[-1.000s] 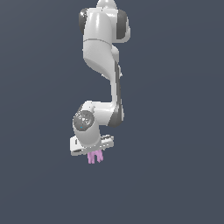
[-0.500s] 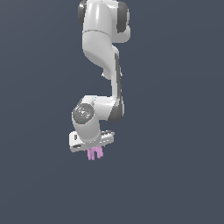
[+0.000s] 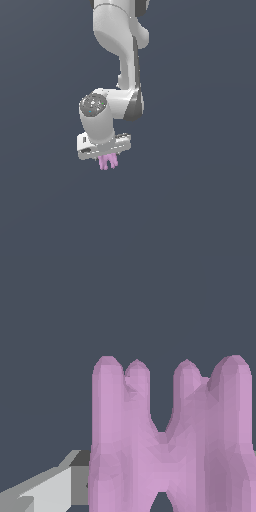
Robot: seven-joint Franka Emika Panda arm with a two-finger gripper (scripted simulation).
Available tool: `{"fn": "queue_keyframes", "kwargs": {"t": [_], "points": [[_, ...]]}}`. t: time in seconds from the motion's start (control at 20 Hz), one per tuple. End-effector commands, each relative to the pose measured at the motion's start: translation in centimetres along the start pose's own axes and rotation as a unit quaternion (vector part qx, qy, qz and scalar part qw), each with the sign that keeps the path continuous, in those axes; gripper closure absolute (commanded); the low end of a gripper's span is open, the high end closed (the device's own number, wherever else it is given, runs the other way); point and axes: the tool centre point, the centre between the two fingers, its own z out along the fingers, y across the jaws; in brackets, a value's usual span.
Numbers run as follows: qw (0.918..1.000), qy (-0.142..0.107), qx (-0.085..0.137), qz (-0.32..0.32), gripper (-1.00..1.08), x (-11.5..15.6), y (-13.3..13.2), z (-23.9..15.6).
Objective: Pick up the object and move it to a goal position.
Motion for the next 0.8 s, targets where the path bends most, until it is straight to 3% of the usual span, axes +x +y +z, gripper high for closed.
{"fn": "queue_keyframes", "kwargs": {"t": [0.0,0.75], "points": [[1.0,0.0,0.0,0.0,1.08,-1.0,-0.3,-2.1],[1.0,0.0,0.0,0.0,1.08,-7.3,-2.5,-15.5]]}}
